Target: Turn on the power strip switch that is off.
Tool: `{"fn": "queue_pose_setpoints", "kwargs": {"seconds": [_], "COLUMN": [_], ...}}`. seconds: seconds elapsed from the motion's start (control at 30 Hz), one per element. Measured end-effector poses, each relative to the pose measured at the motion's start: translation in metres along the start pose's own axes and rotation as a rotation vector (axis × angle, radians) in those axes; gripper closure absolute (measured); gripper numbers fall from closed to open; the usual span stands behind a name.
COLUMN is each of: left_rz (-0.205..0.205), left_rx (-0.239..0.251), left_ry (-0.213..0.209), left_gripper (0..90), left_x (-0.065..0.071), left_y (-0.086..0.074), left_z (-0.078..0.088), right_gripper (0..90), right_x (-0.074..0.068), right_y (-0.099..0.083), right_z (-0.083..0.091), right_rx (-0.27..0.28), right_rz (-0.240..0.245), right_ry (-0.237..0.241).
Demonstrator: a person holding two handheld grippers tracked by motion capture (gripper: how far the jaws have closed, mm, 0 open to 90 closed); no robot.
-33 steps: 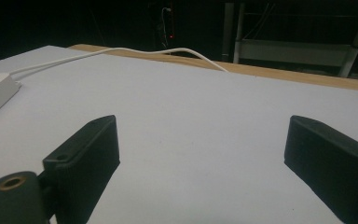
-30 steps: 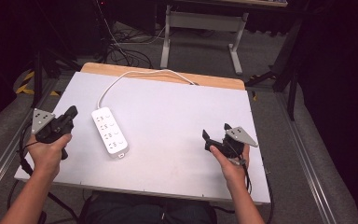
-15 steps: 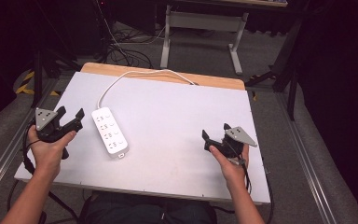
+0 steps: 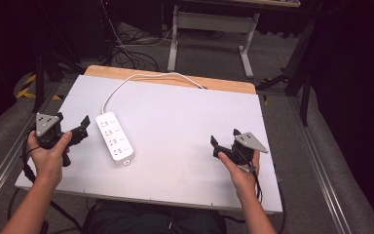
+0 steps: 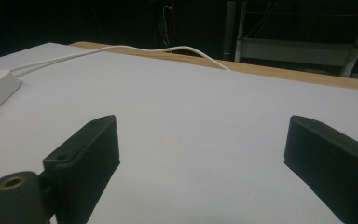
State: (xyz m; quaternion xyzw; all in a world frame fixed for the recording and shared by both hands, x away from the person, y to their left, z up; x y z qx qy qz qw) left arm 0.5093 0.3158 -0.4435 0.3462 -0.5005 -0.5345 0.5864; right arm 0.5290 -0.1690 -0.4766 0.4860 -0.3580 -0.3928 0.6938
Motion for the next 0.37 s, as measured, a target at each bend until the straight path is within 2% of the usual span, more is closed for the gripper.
{"fn": "queue_pose_setpoints", "kwargs": {"seconds": [0.23,0.37], "left_rz": [0.005,0.017], "left_rx": [0.000,0.001], "left_ry": [0.007,0.025], "left_gripper": [10.2,5.2], "left_x": [-0.0027,-0.0038], "left_y": [0.0001,0.0001], "left_z": [0.0000,-0.0002], "right_gripper": [10.5,10.5], "right_x": [0.0003,0.0004], "right_y": [-0.0001,0.0001], "right_z": [-0.0002,-0.0013], "right_rx": [0.000,0.002], "right_rz": [-0.001,-0.002], "right_ry": [0.000,0.001]}}
Point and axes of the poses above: each handheld gripper's, and its own axes: z roughly backward along the jaws, y roughly out of its top, x roughly to its right, the point moved 6 cm from there along -z, roughly forward along the jaws, and after that the axes turned 8 degrees about z, right-handed, at the moved point
